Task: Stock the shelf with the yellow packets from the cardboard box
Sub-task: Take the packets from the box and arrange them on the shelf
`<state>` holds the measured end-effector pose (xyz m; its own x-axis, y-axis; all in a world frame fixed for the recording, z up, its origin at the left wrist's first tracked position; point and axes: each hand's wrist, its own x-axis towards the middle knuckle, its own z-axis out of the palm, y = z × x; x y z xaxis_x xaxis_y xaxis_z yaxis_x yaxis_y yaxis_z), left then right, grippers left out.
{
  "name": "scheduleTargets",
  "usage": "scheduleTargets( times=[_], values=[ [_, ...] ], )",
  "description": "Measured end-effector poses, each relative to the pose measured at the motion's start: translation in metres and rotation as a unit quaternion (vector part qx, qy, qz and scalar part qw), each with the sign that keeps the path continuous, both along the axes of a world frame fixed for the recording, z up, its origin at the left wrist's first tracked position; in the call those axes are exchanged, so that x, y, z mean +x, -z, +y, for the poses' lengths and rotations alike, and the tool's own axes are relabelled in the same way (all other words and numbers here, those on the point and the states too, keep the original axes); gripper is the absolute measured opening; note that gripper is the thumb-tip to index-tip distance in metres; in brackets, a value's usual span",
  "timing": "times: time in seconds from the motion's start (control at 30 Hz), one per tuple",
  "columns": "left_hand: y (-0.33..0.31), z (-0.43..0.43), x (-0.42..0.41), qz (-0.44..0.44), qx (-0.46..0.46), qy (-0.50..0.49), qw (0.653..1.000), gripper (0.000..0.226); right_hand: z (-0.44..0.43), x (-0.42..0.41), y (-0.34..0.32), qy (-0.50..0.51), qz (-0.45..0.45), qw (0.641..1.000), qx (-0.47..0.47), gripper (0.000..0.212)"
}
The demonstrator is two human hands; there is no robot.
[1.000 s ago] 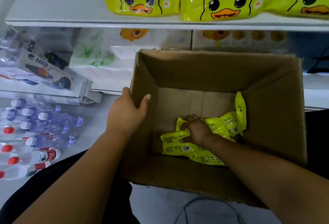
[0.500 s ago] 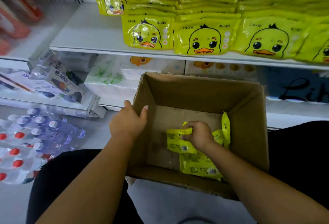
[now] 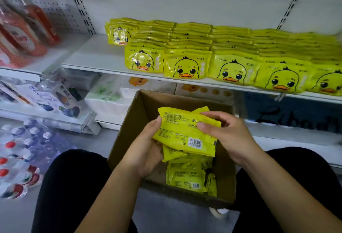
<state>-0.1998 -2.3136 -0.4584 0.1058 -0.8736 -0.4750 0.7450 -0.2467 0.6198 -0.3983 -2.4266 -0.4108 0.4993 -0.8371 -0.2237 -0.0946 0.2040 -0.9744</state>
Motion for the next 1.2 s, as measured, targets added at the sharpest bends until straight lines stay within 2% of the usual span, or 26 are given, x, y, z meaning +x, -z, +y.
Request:
scheduleTargets(
  times=[0.07, 0.17, 0.33, 0.5, 0.67, 0.77, 0.87, 0.97, 1.07, 1.13, 1.2],
  values=[
    [-0.001, 0.003, -0.016, -0.016, 0.018, -0.015, 1.0, 0.052, 0.006, -0.014, 0.006, 0.025, 0.001, 1.0, 0.017, 0.04],
    [0.003, 0.009, -0.03, -0.048, 0.026, -0.064, 0.996, 0.05, 0.012, -0.024, 0.01, 0.028, 0.036, 0.999, -0.016, 0.032],
    [-0.008, 0.012, -0.026, -0.084, 0.001, -0.131, 0.988, 0.042, 0.005, -0.019, 0.005, 0.067, 0.005, 0.998, -0.006, 0.03],
    [-0.014, 0.01, -0.023, -0.146, -0.005, -0.112, 0.983, 0.044, 0.004, -0.012, 0.009, 0.123, 0.032, 0.99, -0.064, 0.004],
    [-0.016, 0.006, -0.023, -0.189, 0.036, -0.145, 0.97, 0.037, -0.003, 0.0, 0.008, 0.112, 0.029, 0.991, -0.067, 0.006],
    [-0.014, 0.007, -0.022, -0.251, 0.046, -0.139, 0.957, 0.046, -0.005, 0.009, 0.009, 0.108, 0.028, 0.991, -0.071, 0.009],
    [-0.018, 0.007, -0.019, -0.272, 0.041, -0.141, 0.951, 0.051, -0.006, 0.014, 0.008, 0.118, 0.021, 0.991, -0.06, 0.013],
    [-0.02, 0.007, -0.013, -0.323, 0.045, -0.141, 0.935, 0.049, -0.007, 0.017, 0.007, 0.117, 0.023, 0.992, -0.041, 0.014],
    [-0.016, 0.006, -0.004, -0.399, 0.057, -0.162, 0.901, 0.052, -0.007, 0.019, 0.007, 0.114, 0.029, 0.993, -0.031, 0.014],
    [-0.012, 0.006, 0.001, -0.447, 0.058, -0.17, 0.876, 0.064, -0.007, 0.02, 0.008, 0.109, 0.068, 0.988, -0.08, 0.013],
    [-0.01, 0.005, 0.005, -0.47, 0.056, -0.177, 0.863, 0.058, -0.009, 0.02, 0.009, 0.099, 0.118, 0.978, -0.14, 0.014]
  ],
)
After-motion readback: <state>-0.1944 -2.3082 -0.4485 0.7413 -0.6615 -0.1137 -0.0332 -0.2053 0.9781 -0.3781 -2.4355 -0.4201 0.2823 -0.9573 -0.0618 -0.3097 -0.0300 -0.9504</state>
